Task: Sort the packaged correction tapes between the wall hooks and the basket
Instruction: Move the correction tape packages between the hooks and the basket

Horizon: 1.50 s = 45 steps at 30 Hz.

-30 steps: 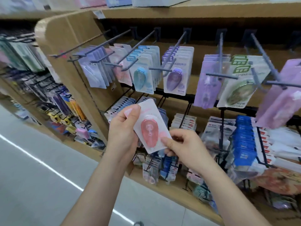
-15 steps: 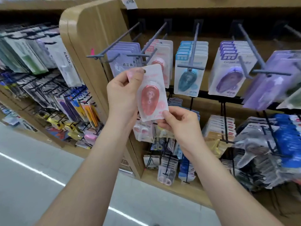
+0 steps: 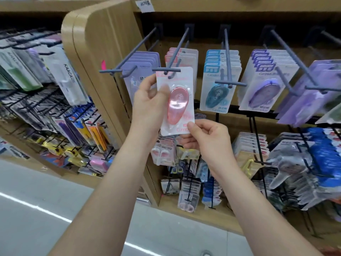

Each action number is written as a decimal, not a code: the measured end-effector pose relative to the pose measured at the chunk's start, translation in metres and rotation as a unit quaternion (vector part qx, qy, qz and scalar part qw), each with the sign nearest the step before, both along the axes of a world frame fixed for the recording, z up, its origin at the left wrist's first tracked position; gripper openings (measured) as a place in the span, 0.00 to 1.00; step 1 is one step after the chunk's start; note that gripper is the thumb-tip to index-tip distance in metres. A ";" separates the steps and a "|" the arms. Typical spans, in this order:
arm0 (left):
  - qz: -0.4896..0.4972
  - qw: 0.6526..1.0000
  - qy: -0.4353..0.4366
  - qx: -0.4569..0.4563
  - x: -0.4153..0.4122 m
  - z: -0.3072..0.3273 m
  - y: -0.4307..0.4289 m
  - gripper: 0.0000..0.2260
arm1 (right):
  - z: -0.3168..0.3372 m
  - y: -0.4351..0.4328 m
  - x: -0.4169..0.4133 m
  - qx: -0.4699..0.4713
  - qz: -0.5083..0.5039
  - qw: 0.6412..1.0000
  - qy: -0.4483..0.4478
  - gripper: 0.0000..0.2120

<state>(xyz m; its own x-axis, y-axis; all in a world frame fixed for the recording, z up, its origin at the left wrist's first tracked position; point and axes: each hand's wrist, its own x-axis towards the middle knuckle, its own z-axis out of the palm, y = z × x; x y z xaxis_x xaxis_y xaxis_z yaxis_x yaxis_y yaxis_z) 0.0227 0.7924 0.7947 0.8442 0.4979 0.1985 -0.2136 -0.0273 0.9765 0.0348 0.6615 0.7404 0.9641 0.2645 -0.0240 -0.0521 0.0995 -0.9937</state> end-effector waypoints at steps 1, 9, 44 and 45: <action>0.000 1.000 0.007 0.001 -0.005 -0.003 0.000 0.08 | 0.001 0.001 0.002 0.001 -0.008 1.000 -0.005 0.07; 0.095 0.978 0.014 0.183 -0.003 -0.035 0.004 0.11 | 0.005 -0.002 0.014 -0.038 -0.031 0.999 -0.014 0.07; -0.511 0.680 0.171 0.497 -0.116 -0.267 -0.425 0.11 | -0.229 -0.529 -0.296 -0.445 -0.243 0.814 0.285 0.17; -0.521 0.669 0.169 0.502 -0.120 -0.278 -0.447 0.11 | -0.238 -0.545 -0.312 -0.439 -0.266 0.803 0.303 0.18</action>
<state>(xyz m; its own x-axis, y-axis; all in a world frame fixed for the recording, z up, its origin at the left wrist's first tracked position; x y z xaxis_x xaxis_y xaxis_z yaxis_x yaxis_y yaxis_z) -0.0975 0.3458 0.5169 0.7106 -0.6369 -0.2989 -0.3984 -0.7145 0.5752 -0.2774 0.1168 0.5020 0.6758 -0.5563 -0.4836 -0.7349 -0.4573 -0.5009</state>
